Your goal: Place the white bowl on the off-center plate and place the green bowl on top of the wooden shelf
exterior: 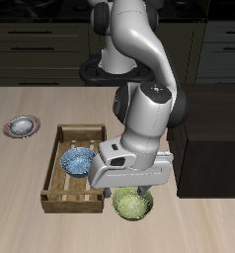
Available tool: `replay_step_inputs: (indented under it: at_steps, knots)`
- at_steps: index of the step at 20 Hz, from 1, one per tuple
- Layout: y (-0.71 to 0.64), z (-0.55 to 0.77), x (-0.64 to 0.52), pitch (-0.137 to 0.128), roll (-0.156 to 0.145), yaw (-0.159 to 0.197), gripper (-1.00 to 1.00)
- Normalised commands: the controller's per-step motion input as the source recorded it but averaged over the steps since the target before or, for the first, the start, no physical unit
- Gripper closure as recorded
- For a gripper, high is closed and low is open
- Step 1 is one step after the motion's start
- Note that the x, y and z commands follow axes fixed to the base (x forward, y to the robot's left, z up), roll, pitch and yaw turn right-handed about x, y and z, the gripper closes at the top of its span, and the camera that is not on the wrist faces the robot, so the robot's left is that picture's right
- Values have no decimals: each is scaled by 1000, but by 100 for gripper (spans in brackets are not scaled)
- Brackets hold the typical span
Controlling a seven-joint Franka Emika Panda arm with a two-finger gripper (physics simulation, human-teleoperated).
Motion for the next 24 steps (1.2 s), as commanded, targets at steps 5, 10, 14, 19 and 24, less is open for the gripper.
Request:
replay_step_inputs:
  at_steps: [5, 10, 14, 19, 24]
  knots:
    - [39, -201, 2, 23, 6, 5, -100]
    - [-49, -165, -3, 30, -2, -10, -100]
    - [-92, -296, -16, 40, -9, 9, -100]
    - [-36, -203, -34, 22, -1, 9, -100]
    - [-78, -207, -21, 26, -18, 13, -100]
